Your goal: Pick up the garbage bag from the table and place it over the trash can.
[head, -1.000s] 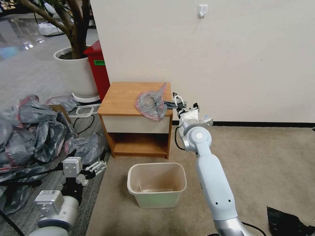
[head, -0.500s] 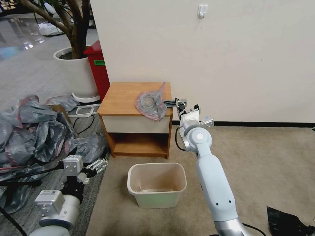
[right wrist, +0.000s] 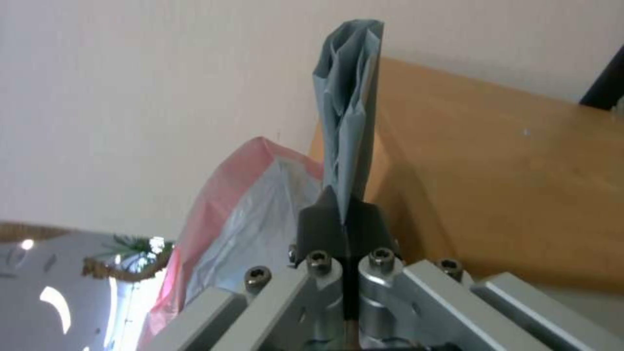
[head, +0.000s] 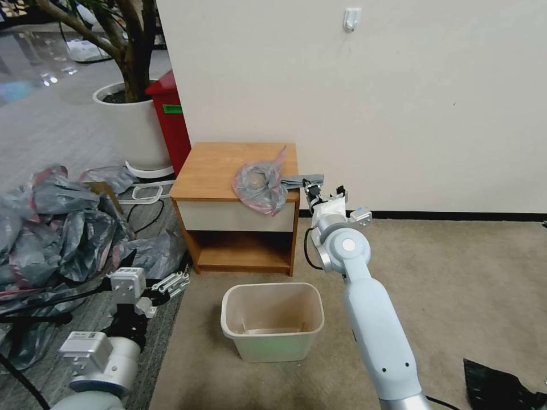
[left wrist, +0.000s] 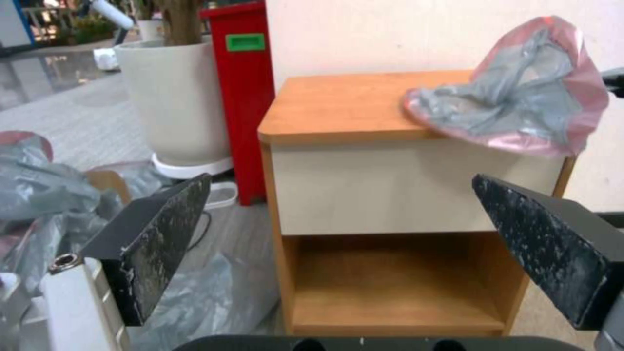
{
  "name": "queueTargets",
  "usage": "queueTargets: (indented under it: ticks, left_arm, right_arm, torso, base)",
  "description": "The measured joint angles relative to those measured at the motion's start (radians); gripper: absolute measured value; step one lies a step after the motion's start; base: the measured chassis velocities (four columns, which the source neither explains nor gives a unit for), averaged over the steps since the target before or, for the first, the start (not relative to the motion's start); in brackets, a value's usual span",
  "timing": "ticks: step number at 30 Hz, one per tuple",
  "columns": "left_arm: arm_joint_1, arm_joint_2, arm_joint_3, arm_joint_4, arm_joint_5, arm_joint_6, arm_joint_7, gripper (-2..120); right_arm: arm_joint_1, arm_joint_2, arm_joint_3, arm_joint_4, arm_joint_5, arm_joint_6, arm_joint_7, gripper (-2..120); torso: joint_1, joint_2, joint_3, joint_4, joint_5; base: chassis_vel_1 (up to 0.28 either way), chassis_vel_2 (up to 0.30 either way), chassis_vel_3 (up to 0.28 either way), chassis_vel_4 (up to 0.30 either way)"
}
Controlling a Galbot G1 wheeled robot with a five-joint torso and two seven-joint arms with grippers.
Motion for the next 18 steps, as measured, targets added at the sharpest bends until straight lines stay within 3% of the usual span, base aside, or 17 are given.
queueTargets:
  ticks: [6, 12, 18]
  left_arm:
    - [-0.006, -0.005, 0.004, 0.000, 0.002, -0.002, 0.002, 100]
    - [-0.011, -0.004, 0.007, 0.000, 0.004, -0.008, 0.007, 100]
    - [-0.018, 0.002, 0.017, 0.004, 0.004, -0.008, 0.011, 100]
  right_arm:
    - [-0.117, -0.032, -0.074, 0.110, -0.039, 0.001, 0.044, 0]
    - [-0.315, -0.035, -0.164, 0.307, -0.074, -0.001, 0.119, 0]
    - [-0.411, -0.051, -0.206, 0.387, -0.085, 0.005, 0.160, 0]
  torso:
    - [0.000, 0.000, 0.000, -0.0001, 0.0000]
    - [0.000, 0.000, 0.000, -0.0001, -0.0002]
    - [0.000, 0.000, 0.000, -0.0001, -0.0002]
  base:
    - [0.000, 0.000, 0.000, 0.000]
    - [0.000, 0.000, 0.000, 0.000]
    - [0.000, 0.000, 0.000, 0.000]
